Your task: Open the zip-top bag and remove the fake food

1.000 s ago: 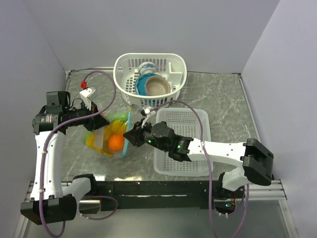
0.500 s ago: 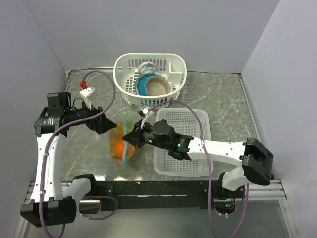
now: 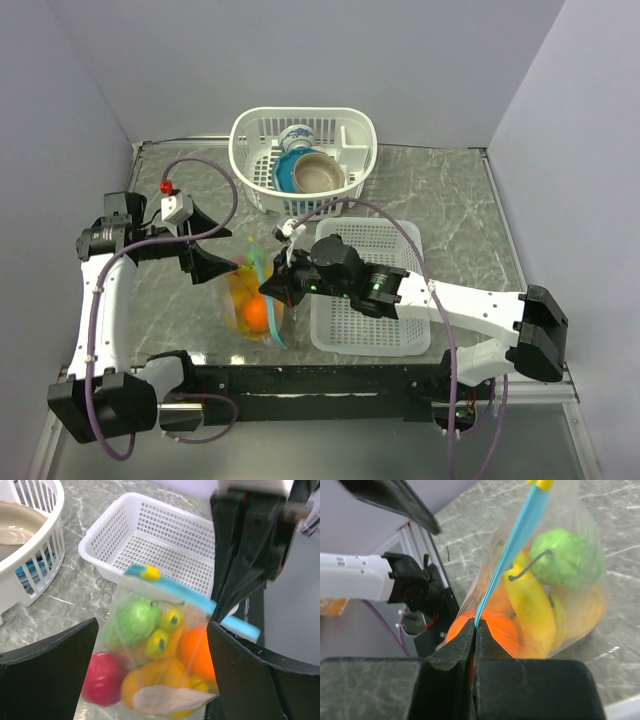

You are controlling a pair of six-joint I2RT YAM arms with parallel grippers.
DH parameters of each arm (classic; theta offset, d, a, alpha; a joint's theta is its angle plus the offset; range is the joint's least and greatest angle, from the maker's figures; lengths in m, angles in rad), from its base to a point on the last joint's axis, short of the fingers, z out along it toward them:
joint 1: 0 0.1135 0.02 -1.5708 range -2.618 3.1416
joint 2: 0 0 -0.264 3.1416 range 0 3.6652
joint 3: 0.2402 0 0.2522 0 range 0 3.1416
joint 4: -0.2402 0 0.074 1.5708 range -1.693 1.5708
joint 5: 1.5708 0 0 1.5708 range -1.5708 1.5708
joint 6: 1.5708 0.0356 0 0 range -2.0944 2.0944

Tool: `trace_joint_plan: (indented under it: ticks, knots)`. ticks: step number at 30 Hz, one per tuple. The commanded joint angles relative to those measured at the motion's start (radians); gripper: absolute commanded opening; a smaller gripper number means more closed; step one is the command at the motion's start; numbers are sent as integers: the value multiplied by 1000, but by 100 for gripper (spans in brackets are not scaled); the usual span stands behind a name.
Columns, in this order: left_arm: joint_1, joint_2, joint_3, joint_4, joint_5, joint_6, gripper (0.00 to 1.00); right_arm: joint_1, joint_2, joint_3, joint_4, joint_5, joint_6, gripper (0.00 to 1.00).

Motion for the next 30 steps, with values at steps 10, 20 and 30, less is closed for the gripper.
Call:
trace_joint_plan:
  ticks: [10,20,30]
  knots:
    - [1,-76,-71,144,301,70,97,-16,-8,212,-207,-138,-143,0]
    - [-44,20,-15,-124,302,359,97,-14,35,289,-287,-257,-167,0]
    - [-122,-22,-71,45,301,181,82,-19,30,327,-337,-256,-203,0]
